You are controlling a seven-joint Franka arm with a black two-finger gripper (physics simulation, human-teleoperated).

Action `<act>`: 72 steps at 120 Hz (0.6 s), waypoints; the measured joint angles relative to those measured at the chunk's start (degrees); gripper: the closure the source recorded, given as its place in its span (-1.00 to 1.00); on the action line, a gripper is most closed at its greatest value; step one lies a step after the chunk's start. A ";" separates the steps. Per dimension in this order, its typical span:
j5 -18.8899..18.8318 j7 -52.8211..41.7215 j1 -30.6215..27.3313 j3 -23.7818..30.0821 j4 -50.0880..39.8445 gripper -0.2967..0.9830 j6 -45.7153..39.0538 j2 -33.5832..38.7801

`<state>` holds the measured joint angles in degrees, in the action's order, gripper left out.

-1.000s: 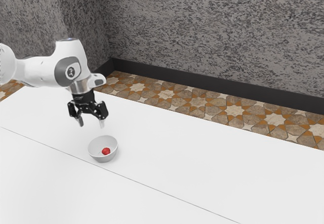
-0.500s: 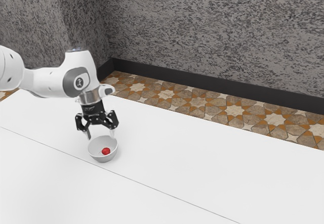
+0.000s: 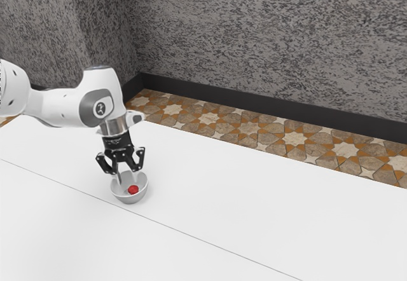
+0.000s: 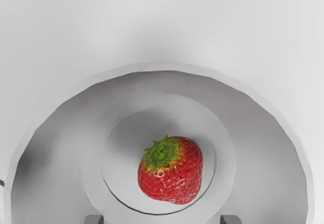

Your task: Take strawberry from the bowl

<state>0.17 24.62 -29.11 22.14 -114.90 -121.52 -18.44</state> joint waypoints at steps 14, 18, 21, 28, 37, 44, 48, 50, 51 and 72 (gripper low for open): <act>0.01 1.34 0.08 0.00 -0.15 0.09 -0.25 -0.79; 0.01 1.69 0.15 0.00 -0.16 0.08 -0.31 -0.91; 0.02 1.94 0.20 0.00 -0.16 0.08 -0.35 -1.02; 0.06 2.50 0.31 -0.01 -0.14 0.07 -0.51 -1.36; 0.10 3.13 0.36 -0.10 0.02 0.06 -0.76 -2.32; 0.10 3.57 0.47 -0.15 0.31 0.05 -0.93 -3.07; 0.10 3.80 0.54 -0.16 0.51 0.05 -1.03 -3.44; 0.10 3.91 0.56 -0.17 0.58 0.05 -1.13 -3.63; 0.10 3.97 0.57 -0.17 0.61 0.05 -1.18 -3.71; 0.05 4.94 0.69 -0.50 1.12 0.04 -1.97 -4.99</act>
<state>0.21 29.57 -28.41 21.65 -113.78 -123.50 -23.43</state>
